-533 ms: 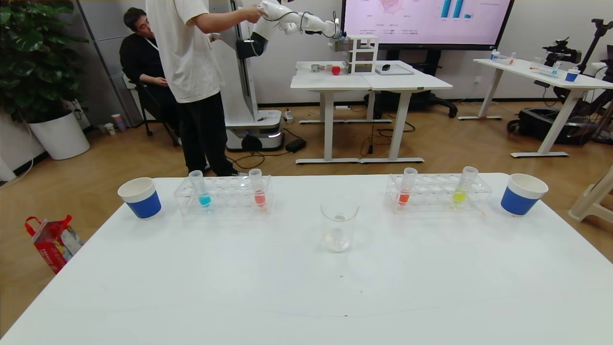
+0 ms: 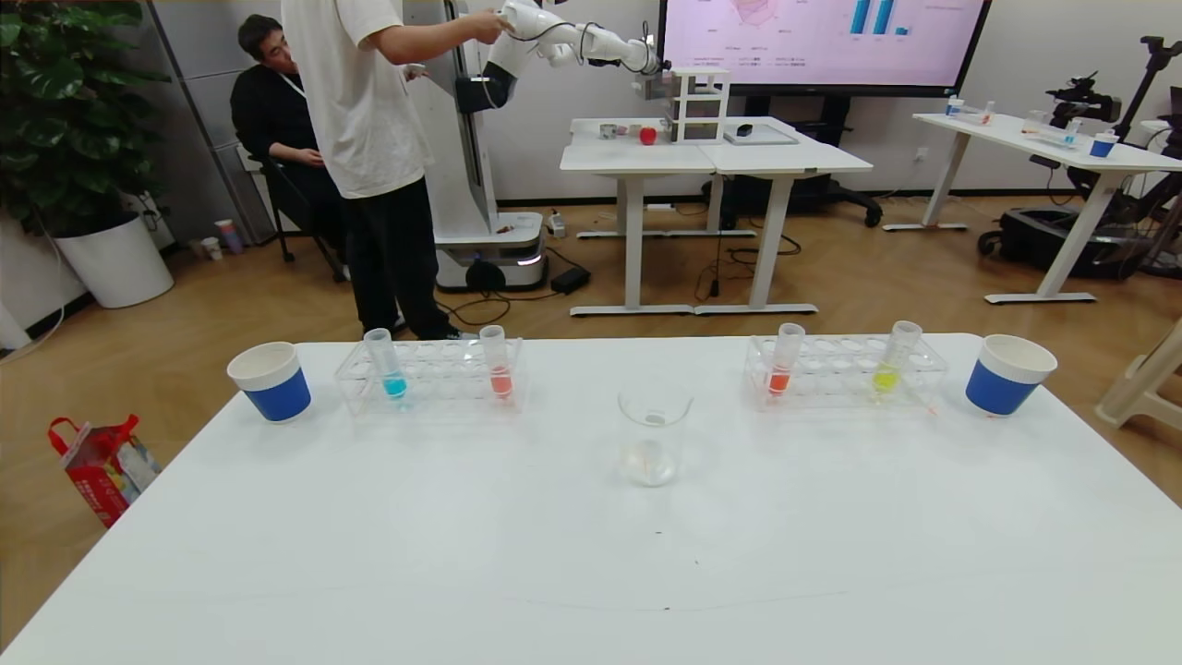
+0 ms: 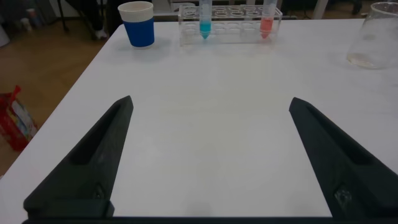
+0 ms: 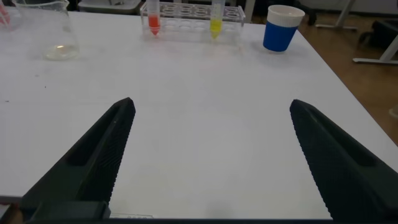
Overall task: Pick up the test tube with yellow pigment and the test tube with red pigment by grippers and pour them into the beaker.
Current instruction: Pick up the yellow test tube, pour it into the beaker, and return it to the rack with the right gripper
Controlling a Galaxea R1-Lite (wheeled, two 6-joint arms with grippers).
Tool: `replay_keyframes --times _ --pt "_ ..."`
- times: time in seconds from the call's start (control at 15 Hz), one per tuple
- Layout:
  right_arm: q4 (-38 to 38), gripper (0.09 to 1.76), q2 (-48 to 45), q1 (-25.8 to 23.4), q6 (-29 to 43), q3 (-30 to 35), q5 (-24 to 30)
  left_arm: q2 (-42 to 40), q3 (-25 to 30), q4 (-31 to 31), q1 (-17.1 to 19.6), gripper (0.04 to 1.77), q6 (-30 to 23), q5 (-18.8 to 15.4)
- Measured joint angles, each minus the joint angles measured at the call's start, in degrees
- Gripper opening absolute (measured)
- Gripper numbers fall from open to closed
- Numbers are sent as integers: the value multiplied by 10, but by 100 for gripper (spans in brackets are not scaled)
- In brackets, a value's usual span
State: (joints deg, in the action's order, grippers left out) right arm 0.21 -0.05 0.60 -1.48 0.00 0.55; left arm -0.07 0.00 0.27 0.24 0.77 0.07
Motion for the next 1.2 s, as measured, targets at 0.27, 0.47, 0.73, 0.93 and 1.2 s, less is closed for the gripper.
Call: replay_keyframes --times 0.27,0.47,0.73,0.93,1.2 --pt "-4 174 0 0 2 0 2 0 0 0 0 175 0 0" --pt "-20 174 0 0 2 -21 4 0 0 0 0 175 0 0" --pt "-30 174 59 3 2 -92 9 0 0 0 0 175 0 0" --pt "-87 174 158 19 15 -138 11 0 0 0 0 175 0 0" --pt "-231 174 341 32 25 -172 11 0 0 0 0 175 0 0"
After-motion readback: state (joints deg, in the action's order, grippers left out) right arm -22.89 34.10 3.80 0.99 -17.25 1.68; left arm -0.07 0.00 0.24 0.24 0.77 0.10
